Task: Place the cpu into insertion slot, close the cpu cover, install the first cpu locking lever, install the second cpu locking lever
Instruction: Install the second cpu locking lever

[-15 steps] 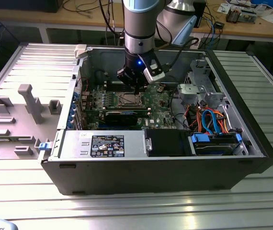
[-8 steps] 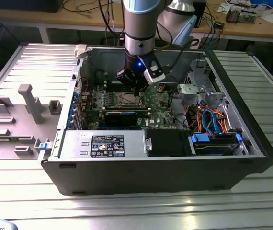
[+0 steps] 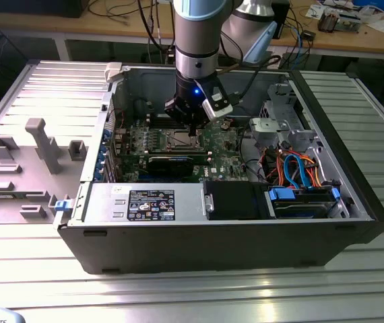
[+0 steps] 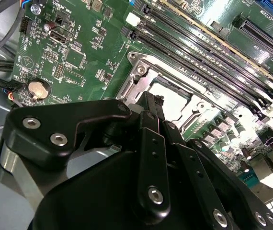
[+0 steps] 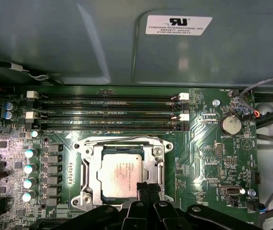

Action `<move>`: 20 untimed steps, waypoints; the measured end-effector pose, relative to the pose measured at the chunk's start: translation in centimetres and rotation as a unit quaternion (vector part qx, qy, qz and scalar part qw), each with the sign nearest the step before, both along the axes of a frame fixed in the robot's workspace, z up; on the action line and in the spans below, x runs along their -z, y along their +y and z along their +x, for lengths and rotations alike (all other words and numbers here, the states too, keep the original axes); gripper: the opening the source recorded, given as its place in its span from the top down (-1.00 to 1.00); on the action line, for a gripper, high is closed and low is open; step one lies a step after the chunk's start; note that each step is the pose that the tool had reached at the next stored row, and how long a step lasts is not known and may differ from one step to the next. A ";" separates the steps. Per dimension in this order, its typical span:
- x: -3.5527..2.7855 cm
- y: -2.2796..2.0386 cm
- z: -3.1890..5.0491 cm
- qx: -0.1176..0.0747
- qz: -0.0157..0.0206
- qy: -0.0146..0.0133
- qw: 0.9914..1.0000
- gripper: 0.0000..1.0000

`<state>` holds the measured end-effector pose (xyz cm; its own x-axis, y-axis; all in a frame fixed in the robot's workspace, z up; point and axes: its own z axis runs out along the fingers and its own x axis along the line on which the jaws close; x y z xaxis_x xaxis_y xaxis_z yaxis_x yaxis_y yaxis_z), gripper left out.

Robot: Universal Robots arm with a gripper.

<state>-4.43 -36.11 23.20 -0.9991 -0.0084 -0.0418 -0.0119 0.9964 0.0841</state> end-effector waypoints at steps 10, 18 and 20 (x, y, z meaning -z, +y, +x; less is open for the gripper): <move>-0.59 0.00 0.00 0.000 0.000 0.000 1.000 0.79; -0.56 -1.00 -0.04 0.000 0.000 0.000 1.000 0.79; -0.55 -1.20 -0.35 0.000 0.000 0.000 1.000 0.79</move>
<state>-4.78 -37.31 23.75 -0.9991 -0.0084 -0.0418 -0.0119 0.9964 0.0841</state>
